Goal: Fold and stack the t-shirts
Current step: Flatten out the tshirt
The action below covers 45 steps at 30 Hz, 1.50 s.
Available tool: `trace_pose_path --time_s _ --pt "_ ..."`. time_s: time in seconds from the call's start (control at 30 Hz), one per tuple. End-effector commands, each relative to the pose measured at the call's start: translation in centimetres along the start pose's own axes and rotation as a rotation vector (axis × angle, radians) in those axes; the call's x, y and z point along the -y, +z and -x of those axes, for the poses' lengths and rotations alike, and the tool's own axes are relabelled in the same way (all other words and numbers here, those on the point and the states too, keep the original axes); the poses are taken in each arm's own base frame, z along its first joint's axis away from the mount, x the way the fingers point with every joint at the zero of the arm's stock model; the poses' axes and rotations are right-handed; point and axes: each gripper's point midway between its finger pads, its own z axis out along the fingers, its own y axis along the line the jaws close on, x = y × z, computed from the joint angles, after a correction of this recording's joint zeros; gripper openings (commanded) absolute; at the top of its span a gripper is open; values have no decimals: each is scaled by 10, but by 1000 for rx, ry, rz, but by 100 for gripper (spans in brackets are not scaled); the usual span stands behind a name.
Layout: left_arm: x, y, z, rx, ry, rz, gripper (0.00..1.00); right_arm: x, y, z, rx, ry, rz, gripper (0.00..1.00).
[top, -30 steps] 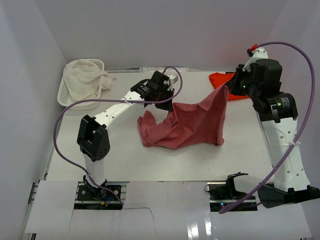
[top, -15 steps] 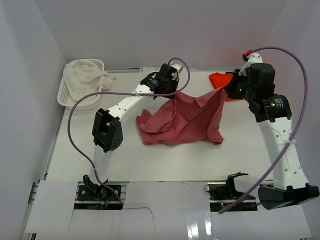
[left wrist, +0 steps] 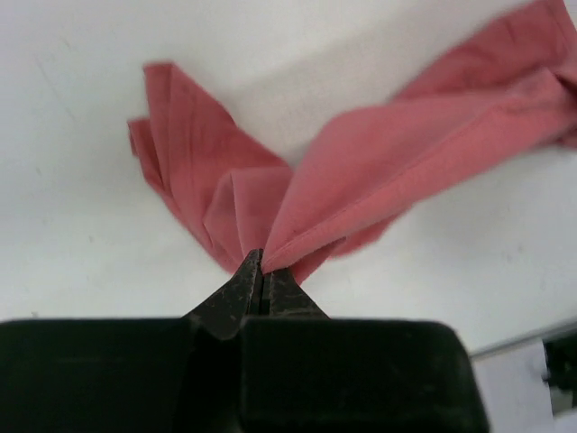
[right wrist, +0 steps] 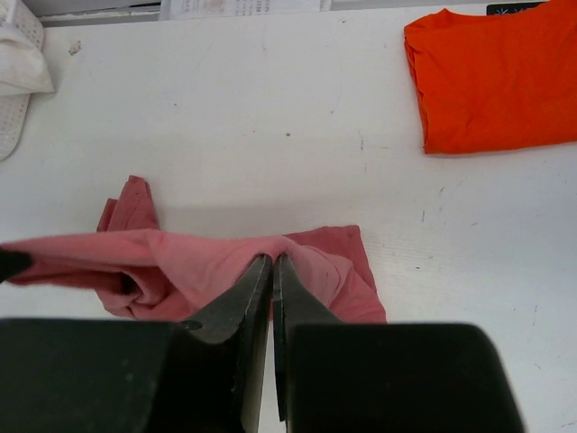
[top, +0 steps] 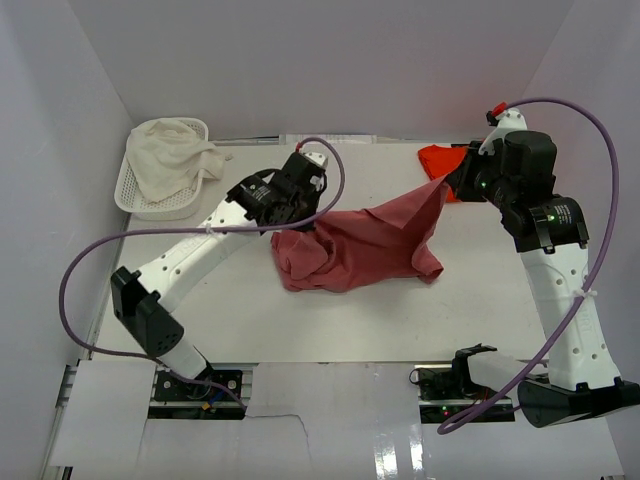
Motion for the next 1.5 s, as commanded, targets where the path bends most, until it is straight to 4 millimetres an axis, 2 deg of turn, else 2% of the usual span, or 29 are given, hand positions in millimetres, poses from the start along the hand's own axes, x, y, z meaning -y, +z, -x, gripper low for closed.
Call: trace_pose_path --time_s 0.0,0.07,0.13,0.17,0.23,0.27,0.37,0.43,0.5,0.57,0.6,0.7,0.73,0.77,0.8,0.83,0.87,0.97,1.03,1.1,1.17,1.2,1.23,1.27,1.3,1.33,1.37,1.4,1.47 --pt "13 -46 -52 -93 8 -20 0 -5 -6 13 59 -11 26 8" --pt "34 -54 -63 -106 33 -27 0 -3 -3 11 51 -12 21 8" --pt "42 -57 -50 -73 68 -14 0 -2 2 5 33 -12 16 8" --pt "27 -42 -39 -32 98 97 0 -1 3 3 30 -12 16 8" --pt "14 -39 -4 46 105 184 0 -1 6 0 18 -11 16 8" --pt "-1 -38 12 68 89 238 0 -1 7 0 16 -11 16 8" --pt "-7 -81 82 273 26 159 0 1 7 0 15 -12 5 8" --pt "-19 -126 116 400 -14 156 0 1 8 0 12 -12 6 8" --pt "-44 -147 119 426 -20 267 0 1 8 -2 10 -12 8 8" --pt "-59 -150 108 405 -16 337 0 0 9 -2 10 -10 15 8" --pt "-69 -158 103 418 -41 369 0 -2 8 -3 11 -8 27 8" --pt "-73 -140 71 340 -40 369 0 -9 7 -3 9 1 60 8" --pt "-63 -138 61 310 -39 290 0 -10 6 -3 9 2 65 8" --pt "-55 -127 46 251 -17 248 0 -10 4 -4 4 4 67 8" --pt "-44 -122 37 208 -9 190 0 -11 2 -1 9 3 69 8" --pt "-25 -114 24 142 -10 93 0 -11 1 0 13 4 67 8" --pt "-18 -110 15 98 -2 60 0 -11 0 1 12 3 64 8" --pt "-6 -100 8 53 13 42 0 -10 0 2 12 3 59 8" --pt "-5 -100 17 67 17 55 0 -10 3 0 1 4 57 8" --pt "-8 -89 22 63 52 101 0 -9 5 -1 -1 3 53 8" --pt "-9 -69 21 30 95 114 0 -8 8 -3 -11 1 49 8" --pt "-1 -46 9 -40 120 99 0 -7 9 -3 -13 -1 49 8" --pt "1 -33 2 -74 136 94 0 -7 9 -5 -17 -2 47 8" --pt "7 -18 1 -73 142 78 0 -6 11 -7 -22 -3 43 8" --pt "16 -4 -7 -101 152 41 3 -4 11 -7 -21 -4 37 8" --pt "15 12 -23 -143 160 34 7 -3 12 -10 -29 -5 33 8" --pt "23 25 -17 -109 152 -4 13 -3 13 -11 -31 -6 33 8" --pt "31 35 -21 -125 144 -54 12 -3 14 -13 -34 -6 32 8" --pt "27 54 -12 -93 109 -75 10 -1 14 -13 -35 -11 28 8"
